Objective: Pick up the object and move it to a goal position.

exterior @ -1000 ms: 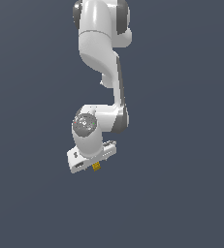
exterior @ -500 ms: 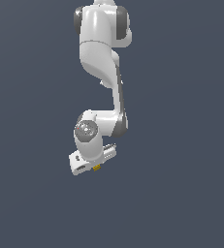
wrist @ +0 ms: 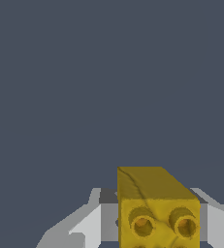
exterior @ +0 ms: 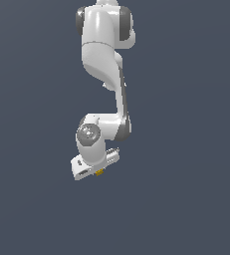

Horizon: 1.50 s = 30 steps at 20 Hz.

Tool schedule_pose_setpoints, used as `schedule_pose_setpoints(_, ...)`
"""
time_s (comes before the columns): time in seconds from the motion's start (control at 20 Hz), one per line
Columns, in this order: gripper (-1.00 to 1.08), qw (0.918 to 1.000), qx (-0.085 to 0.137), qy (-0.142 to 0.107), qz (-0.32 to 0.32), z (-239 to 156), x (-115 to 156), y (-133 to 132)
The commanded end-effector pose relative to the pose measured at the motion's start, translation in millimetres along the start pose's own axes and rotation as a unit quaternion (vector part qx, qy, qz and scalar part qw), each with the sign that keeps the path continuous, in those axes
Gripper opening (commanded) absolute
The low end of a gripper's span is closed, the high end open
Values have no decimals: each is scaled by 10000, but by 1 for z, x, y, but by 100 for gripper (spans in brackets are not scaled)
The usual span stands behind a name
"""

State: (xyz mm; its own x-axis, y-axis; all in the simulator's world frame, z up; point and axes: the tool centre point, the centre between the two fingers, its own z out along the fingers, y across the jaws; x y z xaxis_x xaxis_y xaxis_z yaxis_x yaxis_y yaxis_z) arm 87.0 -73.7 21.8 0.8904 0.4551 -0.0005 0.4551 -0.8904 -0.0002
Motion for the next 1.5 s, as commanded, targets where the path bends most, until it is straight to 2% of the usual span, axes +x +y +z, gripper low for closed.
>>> schedule_pose_setpoints(0.0, -100, 10000, -2, 2, 0, 0, 0, 0)
schedule_pose_setpoints(0.3, -100, 10000, -2, 2, 0, -5, 0, -10)
schedule_pose_setpoints(0.6, -100, 10000, -2, 2, 0, -19, 1, -35)
schedule_pose_setpoints(1.45, -100, 10000, -3, 0, -1, -95, 7, -177)
